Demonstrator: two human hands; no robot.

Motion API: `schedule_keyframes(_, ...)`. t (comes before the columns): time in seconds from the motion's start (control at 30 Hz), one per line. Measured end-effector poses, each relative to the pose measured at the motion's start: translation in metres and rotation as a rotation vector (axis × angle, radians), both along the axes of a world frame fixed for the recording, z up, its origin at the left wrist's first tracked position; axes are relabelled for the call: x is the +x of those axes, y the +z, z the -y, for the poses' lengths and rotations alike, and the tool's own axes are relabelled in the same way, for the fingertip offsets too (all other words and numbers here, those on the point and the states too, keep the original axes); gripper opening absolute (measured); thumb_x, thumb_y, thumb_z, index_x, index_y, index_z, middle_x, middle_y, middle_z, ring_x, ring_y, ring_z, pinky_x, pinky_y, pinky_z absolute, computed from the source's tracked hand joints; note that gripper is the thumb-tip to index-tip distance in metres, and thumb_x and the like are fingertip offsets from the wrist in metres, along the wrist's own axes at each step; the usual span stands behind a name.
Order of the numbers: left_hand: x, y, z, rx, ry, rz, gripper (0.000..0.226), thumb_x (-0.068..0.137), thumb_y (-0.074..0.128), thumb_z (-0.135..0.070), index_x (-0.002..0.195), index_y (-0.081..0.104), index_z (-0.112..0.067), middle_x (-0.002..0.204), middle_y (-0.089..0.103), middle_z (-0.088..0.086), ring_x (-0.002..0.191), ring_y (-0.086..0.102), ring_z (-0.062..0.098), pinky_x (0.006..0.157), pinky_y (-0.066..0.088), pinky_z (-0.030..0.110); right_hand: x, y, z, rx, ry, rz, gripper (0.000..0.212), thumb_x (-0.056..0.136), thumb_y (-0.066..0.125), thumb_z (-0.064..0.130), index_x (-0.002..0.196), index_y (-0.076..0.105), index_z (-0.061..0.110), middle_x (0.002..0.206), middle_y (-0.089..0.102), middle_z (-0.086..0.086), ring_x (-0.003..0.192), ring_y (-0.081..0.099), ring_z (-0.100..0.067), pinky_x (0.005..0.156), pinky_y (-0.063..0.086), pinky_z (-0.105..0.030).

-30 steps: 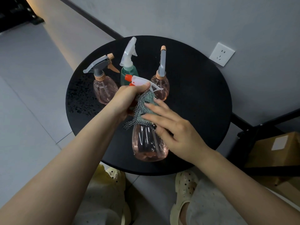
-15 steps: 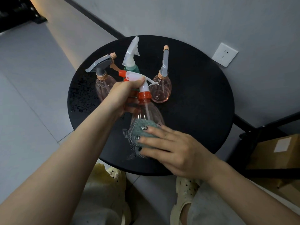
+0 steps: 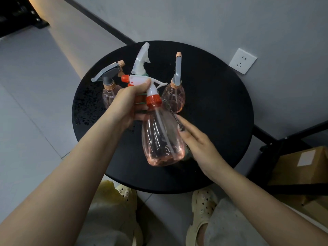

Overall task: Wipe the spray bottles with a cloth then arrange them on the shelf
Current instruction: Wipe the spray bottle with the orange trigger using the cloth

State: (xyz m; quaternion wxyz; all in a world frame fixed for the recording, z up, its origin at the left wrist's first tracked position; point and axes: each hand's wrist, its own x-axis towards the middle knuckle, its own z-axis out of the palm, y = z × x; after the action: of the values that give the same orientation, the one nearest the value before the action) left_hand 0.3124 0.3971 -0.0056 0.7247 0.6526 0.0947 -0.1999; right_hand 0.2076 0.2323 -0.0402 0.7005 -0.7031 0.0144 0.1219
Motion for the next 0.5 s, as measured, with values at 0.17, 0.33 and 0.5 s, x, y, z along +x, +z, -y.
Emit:
schedule_keyframes(0.17, -0.0048, 0.0073, 0.0024, -0.073, -0.043, 0.057, 0.019, 0.095, 0.048, -0.034, 0.097, 0.059, -0.017, 0.076, 0.073, 0.002, 0.069, 0.067, 0.016, 0.064, 0.055, 0.033, -0.0035, -0.0074, 0.0013, 0.268, 0.144, -0.303, 0.101, 0.045, 0.082, 0.065, 0.132, 0.048, 0.028, 0.120, 0.065, 0.002, 0.109, 0.064, -0.019, 0.081, 0.055, -0.032)
schedule_keyframes(0.33, -0.0061, 0.0112, 0.0033, -0.072, -0.144, 0.025, 0.042, 0.082, 0.056, -0.049, 0.108, 0.057, -0.016, 0.097, 0.071, 0.007, 0.079, 0.069, 0.016, 0.059, 0.056, 0.029, -0.0023, -0.0094, 0.0042, 0.291, 0.077, -0.283, 0.083, 0.051, 0.081, 0.042, 0.128, 0.051, 0.027, 0.116, 0.067, 0.003, 0.108, 0.063, -0.018, 0.084, 0.053, -0.030)
schedule_keyframes(0.5, -0.0089, 0.0023, -0.0048, 0.515, 0.178, 0.401, 0.058, 0.071, 0.070, -0.056, 0.112, 0.050, -0.021, 0.112, 0.058, 0.000, 0.098, 0.059, 0.014, 0.077, 0.050, 0.023, -0.0012, -0.0089, 0.0050, 0.299, 0.031, -0.236, 0.073, 0.057, 0.073, 0.037, 0.127, 0.053, 0.026, 0.114, 0.068, 0.002, 0.107, 0.064, -0.017, 0.080, 0.053, -0.028)
